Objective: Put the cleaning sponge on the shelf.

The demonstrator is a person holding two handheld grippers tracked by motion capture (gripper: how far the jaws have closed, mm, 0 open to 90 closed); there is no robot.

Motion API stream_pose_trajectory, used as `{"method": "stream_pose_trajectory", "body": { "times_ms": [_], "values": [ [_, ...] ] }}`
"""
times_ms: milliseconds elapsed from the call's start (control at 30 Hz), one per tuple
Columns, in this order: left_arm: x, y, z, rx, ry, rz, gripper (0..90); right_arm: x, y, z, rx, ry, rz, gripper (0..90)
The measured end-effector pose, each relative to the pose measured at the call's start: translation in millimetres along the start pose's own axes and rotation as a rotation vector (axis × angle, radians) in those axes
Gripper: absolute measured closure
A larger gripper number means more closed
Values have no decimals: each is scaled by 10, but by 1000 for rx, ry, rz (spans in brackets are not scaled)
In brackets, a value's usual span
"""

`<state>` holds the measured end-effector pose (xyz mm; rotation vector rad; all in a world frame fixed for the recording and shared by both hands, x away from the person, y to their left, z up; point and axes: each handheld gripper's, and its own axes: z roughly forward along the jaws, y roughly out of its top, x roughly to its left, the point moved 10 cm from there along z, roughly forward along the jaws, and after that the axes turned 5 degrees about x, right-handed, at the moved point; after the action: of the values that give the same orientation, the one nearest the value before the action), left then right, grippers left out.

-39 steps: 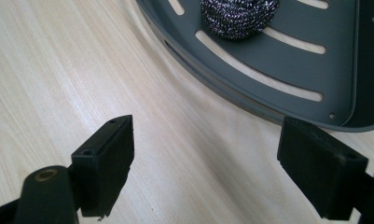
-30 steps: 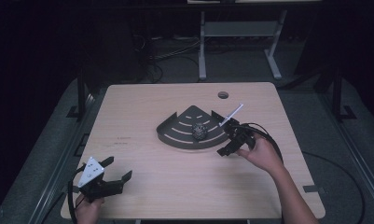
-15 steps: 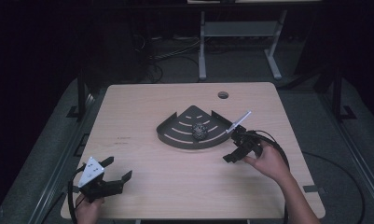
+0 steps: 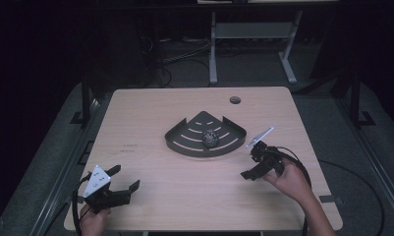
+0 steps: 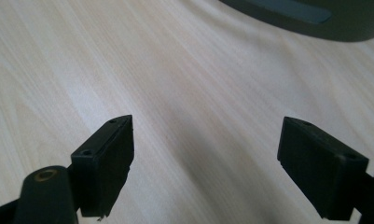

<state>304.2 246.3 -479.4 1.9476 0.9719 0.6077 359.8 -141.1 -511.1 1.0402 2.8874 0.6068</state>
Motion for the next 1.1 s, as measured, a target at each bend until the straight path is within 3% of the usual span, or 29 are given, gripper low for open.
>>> {"method": "stream_pose_trajectory", "body": {
  "times_ms": [633,1100],
  "values": [
    [-22,-5,20,6,-5,1,132,1,-432,-88,-27,-13,41,180],
    [-41,2,28,3,-10,4,132,84,-614,-69,-48,-15,52,175]
  ]
}}
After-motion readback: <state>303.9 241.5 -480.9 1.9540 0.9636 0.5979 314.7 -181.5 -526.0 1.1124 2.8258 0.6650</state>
